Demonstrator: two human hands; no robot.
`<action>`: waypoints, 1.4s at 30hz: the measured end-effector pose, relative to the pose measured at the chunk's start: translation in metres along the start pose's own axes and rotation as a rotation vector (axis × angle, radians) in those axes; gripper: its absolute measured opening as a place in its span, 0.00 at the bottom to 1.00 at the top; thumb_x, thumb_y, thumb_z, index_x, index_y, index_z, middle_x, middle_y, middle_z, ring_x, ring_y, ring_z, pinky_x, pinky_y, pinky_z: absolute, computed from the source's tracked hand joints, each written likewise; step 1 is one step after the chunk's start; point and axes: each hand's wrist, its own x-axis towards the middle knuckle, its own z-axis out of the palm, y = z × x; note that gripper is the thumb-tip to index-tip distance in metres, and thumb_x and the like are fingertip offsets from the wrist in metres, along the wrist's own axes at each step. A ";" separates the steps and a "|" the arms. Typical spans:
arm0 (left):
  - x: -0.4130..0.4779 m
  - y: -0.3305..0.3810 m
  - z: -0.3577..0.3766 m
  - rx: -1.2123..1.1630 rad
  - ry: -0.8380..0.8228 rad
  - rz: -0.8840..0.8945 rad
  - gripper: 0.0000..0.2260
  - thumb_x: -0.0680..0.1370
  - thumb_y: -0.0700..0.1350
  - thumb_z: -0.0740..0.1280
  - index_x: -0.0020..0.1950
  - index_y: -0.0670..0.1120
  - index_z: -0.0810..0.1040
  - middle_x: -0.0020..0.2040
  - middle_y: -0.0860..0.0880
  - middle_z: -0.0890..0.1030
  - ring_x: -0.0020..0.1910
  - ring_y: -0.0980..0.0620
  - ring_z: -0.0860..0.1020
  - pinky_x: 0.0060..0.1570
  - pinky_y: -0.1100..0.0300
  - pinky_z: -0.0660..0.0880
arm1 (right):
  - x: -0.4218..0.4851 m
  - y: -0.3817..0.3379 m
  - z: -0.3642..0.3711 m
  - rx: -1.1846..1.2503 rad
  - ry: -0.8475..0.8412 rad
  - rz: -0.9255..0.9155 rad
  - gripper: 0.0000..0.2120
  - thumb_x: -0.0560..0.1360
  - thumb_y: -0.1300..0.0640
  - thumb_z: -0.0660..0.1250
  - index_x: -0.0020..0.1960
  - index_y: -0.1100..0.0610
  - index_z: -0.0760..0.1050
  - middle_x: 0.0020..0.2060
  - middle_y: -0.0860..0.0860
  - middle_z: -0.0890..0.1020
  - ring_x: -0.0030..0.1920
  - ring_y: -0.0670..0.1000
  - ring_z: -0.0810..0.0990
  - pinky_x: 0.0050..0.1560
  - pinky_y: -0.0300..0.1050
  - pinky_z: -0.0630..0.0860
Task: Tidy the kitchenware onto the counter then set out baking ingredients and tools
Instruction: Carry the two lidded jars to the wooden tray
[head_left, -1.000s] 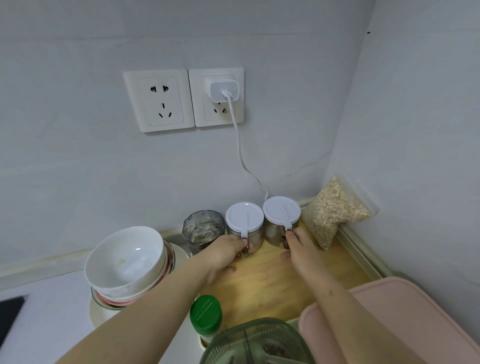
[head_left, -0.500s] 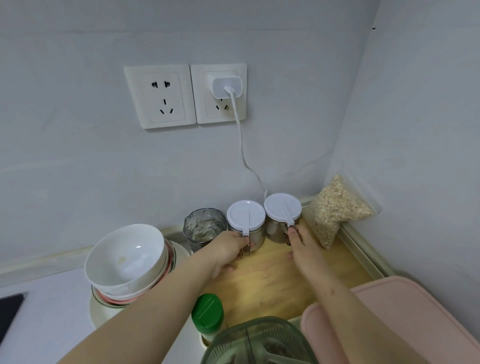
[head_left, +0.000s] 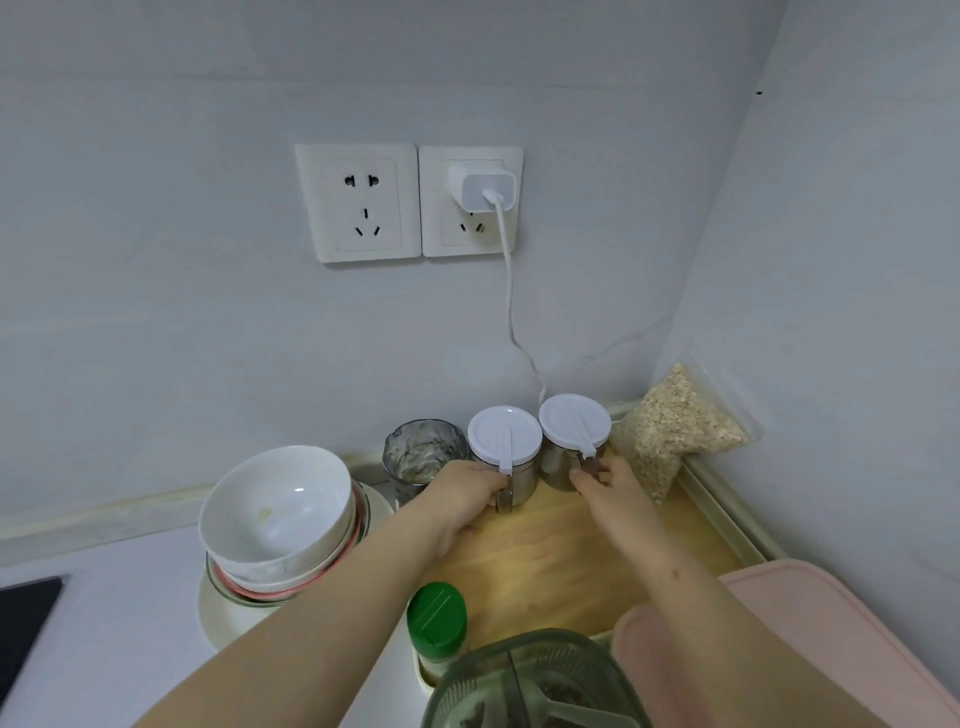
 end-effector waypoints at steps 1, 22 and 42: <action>-0.002 0.001 -0.001 -0.001 0.005 0.011 0.11 0.78 0.42 0.63 0.35 0.48 0.75 0.37 0.48 0.75 0.36 0.52 0.70 0.33 0.62 0.66 | -0.001 -0.004 -0.001 -0.007 0.003 0.014 0.15 0.78 0.52 0.61 0.63 0.55 0.66 0.52 0.49 0.73 0.52 0.50 0.72 0.50 0.43 0.66; -0.155 0.013 -0.056 -0.195 0.012 0.276 0.05 0.79 0.44 0.61 0.49 0.46 0.75 0.43 0.49 0.78 0.39 0.53 0.77 0.42 0.61 0.72 | -0.153 -0.084 0.012 0.256 0.149 -0.122 0.06 0.78 0.58 0.60 0.54 0.56 0.70 0.44 0.49 0.74 0.41 0.47 0.71 0.36 0.38 0.66; -0.345 -0.112 -0.082 -0.338 0.079 0.286 0.04 0.79 0.44 0.62 0.50 0.46 0.75 0.42 0.49 0.79 0.42 0.52 0.78 0.45 0.59 0.73 | -0.374 -0.047 0.061 0.370 0.082 -0.087 0.04 0.78 0.59 0.60 0.45 0.54 0.73 0.38 0.49 0.75 0.41 0.49 0.74 0.39 0.39 0.69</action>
